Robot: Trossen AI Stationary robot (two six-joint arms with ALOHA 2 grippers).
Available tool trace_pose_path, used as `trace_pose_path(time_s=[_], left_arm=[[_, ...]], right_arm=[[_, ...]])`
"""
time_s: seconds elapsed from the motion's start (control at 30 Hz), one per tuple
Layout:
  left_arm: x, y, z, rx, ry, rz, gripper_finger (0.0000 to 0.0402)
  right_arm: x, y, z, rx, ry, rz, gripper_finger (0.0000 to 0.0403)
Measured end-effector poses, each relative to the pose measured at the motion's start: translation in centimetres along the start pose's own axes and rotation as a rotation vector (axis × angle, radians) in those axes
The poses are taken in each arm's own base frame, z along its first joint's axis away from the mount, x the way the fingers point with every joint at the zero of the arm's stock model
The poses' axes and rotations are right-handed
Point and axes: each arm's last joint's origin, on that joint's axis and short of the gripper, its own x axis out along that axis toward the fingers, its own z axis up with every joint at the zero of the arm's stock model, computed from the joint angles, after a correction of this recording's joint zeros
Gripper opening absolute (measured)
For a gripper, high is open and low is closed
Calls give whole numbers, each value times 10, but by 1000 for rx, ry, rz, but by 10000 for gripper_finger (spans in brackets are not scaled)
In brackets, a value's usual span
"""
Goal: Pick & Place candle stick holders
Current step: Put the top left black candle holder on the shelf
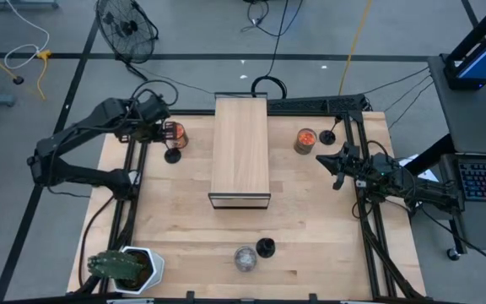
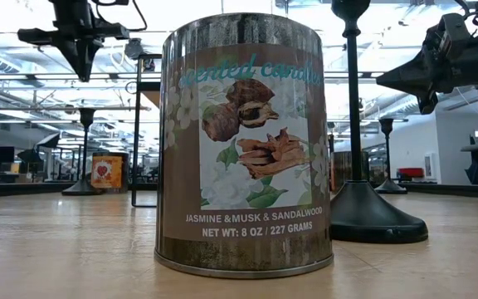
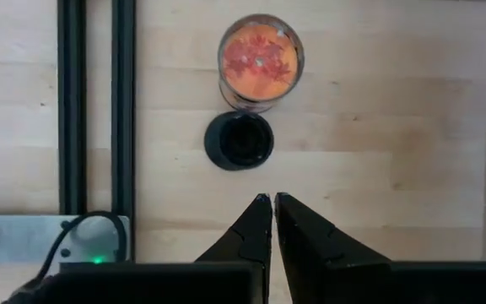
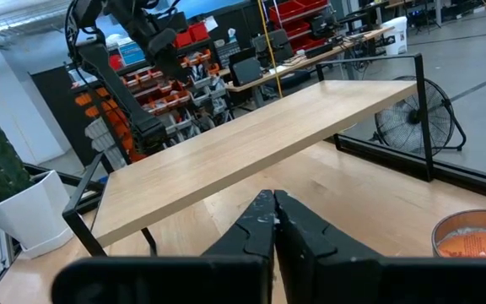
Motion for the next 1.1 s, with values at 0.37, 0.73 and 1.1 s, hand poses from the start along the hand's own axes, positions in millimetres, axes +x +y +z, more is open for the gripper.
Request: trace_pose_path(time_s=[0.37, 0.73, 1.1], left_arm=[[3, 3, 8, 15, -32, 36, 165], [30, -5, 24, 34, 54, 180, 193], [37, 2, 30, 28, 118, 263, 164]], right_arm=[[0, 0, 1, 1, -6, 2, 0], [0, 0, 1, 1, -6, 2, 0], [0, 0, 1, 1, -5, 2, 0]])
